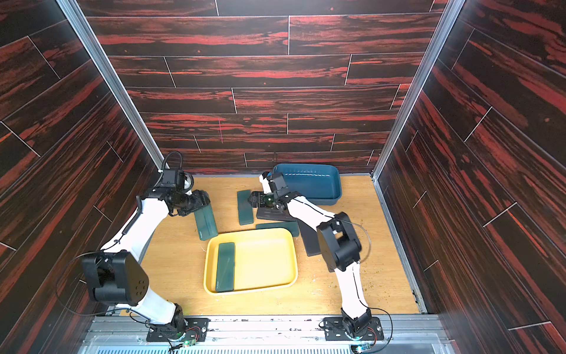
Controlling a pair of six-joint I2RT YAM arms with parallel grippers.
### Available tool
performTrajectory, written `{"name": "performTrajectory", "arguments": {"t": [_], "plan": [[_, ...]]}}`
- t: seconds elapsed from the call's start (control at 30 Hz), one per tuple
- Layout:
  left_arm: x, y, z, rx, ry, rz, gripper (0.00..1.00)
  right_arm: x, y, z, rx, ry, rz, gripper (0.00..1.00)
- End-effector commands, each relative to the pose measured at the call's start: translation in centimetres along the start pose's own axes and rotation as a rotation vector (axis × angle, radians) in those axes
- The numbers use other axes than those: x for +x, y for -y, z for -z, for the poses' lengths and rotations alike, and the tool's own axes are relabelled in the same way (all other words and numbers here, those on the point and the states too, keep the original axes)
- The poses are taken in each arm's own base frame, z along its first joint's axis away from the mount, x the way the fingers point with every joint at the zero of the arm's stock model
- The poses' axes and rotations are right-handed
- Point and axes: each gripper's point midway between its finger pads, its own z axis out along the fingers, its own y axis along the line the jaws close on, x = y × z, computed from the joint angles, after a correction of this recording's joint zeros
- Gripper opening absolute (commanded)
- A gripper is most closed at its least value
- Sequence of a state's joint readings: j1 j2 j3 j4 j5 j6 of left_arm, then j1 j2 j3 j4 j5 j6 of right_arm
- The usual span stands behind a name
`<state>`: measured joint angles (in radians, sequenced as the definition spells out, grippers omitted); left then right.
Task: Place the pencil cases by color into the storage box
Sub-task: Place the pencil case at the center of the board, then place the pencil case at the storage box.
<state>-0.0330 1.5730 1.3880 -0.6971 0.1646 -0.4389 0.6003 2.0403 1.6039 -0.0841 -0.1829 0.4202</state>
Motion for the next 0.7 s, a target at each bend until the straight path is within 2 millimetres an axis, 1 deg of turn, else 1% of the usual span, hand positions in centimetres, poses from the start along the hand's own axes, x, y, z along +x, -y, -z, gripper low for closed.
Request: {"name": "performTrajectory", "arguments": {"t": [0.0,0.1,0.17,0.27,0.37,0.43,0.53,0.67], "plan": [[1.4,1.3,2.3,0.026,0.019,-0.001,0.54,-2.4,-0.8,4.9,-0.003,0.115,0.104,0.83],[2.9,2.4,2.6,0.036,0.016,-0.021,0.54,-2.3,-0.1,8.4,-0.005,0.173,0.139,0.83],[4.1,3.3,2.5,0.038,0.007,-0.045,0.54,-2.2,0.6,10.5,-0.002,0.210,0.130,0.83],[5.8,4.4,2.3,0.045,-0.010,-0.076,0.54,-1.7,1.2,12.6,0.003,0.251,0.121,0.83],[7.1,5.4,2.3,0.059,-0.014,-0.099,0.54,-0.7,1.4,13.3,0.001,0.262,0.114,0.83],[8.0,5.8,2.2,0.059,-0.015,-0.110,0.54,-0.4,1.6,13.4,0.006,0.262,0.108,0.83],[9.2,6.2,1.9,0.048,-0.025,-0.126,0.54,0.0,2.0,13.4,0.023,0.264,0.108,0.83],[10.7,6.9,1.3,0.048,-0.034,-0.127,0.54,0.1,2.0,13.7,0.015,0.287,0.107,0.83]]}}
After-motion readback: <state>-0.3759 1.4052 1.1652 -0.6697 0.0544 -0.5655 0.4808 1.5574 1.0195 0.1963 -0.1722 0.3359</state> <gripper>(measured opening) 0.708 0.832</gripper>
